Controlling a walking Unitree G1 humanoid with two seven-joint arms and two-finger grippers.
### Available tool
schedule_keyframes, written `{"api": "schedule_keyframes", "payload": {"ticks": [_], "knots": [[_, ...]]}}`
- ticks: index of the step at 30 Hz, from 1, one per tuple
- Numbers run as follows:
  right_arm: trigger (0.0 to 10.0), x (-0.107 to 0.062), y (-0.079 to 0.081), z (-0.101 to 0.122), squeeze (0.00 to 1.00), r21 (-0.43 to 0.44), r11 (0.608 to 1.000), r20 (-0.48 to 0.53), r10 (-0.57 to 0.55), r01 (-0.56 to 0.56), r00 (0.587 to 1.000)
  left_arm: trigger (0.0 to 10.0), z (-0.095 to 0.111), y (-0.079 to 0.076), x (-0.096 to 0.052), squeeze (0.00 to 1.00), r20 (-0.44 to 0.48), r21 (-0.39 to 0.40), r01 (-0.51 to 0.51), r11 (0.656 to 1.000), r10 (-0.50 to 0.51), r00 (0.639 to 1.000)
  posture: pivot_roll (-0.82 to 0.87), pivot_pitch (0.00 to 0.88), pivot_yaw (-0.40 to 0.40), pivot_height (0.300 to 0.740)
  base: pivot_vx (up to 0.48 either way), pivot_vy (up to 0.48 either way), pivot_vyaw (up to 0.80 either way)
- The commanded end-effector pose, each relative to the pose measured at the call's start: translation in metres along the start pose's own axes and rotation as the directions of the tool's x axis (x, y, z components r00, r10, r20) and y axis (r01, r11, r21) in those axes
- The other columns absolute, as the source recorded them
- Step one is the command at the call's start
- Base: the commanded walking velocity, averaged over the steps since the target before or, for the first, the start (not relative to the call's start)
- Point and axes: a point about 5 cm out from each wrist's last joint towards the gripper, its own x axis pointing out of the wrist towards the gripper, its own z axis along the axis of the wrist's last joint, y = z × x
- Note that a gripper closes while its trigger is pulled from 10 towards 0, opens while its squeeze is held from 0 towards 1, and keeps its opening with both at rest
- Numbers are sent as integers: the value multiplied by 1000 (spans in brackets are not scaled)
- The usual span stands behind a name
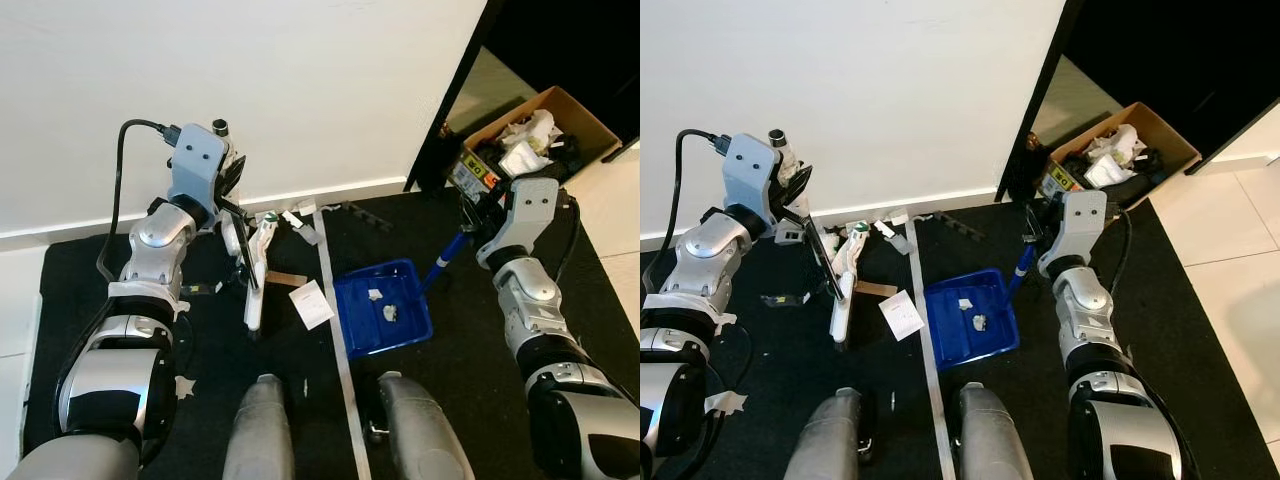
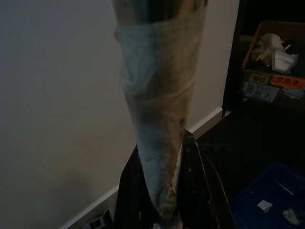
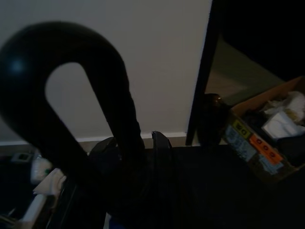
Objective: Sweep floor
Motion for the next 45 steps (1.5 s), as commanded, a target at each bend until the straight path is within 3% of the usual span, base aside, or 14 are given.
{"api": "schedule_keyframes", "payload": {"ticks": [1,4,7,10,15,22,26,28,31,33,37,45], "knots": [[10000,-2,25,-18,0,191,974,-22,125,-119,992,10000,0,3,-3,0,5,24,-2,1000,2,1000,36,154,7,740,0,0,0],[10000,-3,25,-20,0,243,960,-20,150,-141,988,10000,0,4,-4,0,3,23,-3,1000,3,1000,37,155,7,740,0,0,0],[10000,-3,18,-24,0,338,940,-69,85,-57,994,10000,-1,5,-4,0,0,22,-6,1000,6,1000,38,155,6,740,0,0,0],[10000,-2,14,-26,0,365,931,-94,27,9,995,10000,-1,5,-4,0,-2,21,-8,1000,8,1000,37,153,7,740,0,0,0],[10000,-3,12,-27,0,305,952,-119,23,14,993,10000,-1,5,-4,0,-4,23,-8,1000,8,1000,37,152,9,740,0,0,0],[10000,2,7,-13,0,316,948,-67,40,-17,997,10000,1,7,-4,0,3,25,-11,1000,10,1000,38,149,11,740,0,0,0],[10000,4,-1,-5,0,239,971,-69,37,-20,997,10000,2,9,-4,0,2,41,-9,999,9,1000,38,149,12,740,0,0,0],[10000,3,-10,-1,0,167,986,-79,2,11,997,10000,5,14,-5,0,9,53,-25,998,24,1000,37,148,13,740,0,0,0],[10000,1,-23,3,0,131,987,-69,-80,89,994,10000,8,19,-6,0,21,61,-44,997,43,999,38,147,12,740,0,0,0],[10000,1,-23,3,0,131,987,-69,-80,89,994,10000,8,19,-6,0,21,61,-44,997,43,999,38,147,12,740,0,0,0],[10000,-9,-50,3,0,89,959,-91,-260,267,961,10000,14,28,-6,0,38,78,-80,994,77,996,40,145,15,740,0,0,0],[10000,-12,-56,7,0,90,948,-57,-301,305,952,10000,22,37,-6,0,31,194,-89,977,85,996,43,148,18,740,0,0,0]]}}
